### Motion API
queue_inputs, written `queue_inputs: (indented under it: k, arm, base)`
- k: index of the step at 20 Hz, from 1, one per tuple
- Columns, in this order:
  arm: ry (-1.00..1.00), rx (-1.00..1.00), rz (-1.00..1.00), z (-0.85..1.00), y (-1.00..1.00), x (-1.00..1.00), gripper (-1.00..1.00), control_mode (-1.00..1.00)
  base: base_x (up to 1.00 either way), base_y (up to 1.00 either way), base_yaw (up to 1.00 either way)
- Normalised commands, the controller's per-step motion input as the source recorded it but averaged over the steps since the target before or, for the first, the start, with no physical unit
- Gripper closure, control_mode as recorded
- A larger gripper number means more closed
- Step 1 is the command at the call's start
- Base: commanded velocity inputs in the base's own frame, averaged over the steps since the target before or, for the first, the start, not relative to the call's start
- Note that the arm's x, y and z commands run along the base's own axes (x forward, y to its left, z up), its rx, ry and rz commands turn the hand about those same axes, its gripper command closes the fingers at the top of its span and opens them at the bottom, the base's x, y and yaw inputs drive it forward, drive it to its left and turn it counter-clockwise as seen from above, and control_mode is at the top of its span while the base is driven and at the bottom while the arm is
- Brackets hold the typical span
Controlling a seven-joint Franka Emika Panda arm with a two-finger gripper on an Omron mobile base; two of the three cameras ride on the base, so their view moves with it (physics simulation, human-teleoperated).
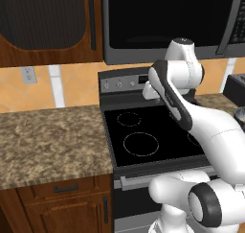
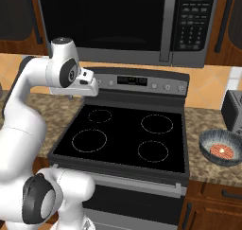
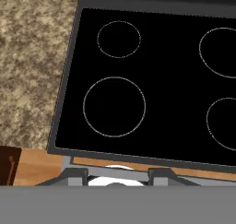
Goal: Open the microwave, place the bowl with waffle inside the microwave, then close the microwave door and turn it on.
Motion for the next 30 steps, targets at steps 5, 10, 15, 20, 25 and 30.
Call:
queue_inputs:
  k: [5,10,15,20,25,30]
  arm:
    - [-0.09,0.0,0.0,0.01,-0.03,-0.16,-1.0,-1.0]
    - [-0.27,0.0,-0.05,0.12,-0.24,-0.36,-1.0,-1.0]
    - [-0.25,-0.01,-0.1,0.16,-0.5,-0.3,-1.0,-1.0]
    - [-0.2,-0.04,-0.11,0.31,-0.64,-0.15,-1.0,-1.0]
    - [-0.1,-0.02,-0.13,0.43,-0.73,0.0,-1.0,-1.0]
    - [-0.04,0.0,-0.12,0.49,-0.83,0.0,-1.0,-1.0]
  base:
    - [0.0,0.0,0.0]
    - [0.0,0.0,0.0]
    - [0.0,0.0,0.0]
    - [0.0,0.0,0.0]
    - [0.0,0.0,0.0]
    - [0.0,0.0,0.0]
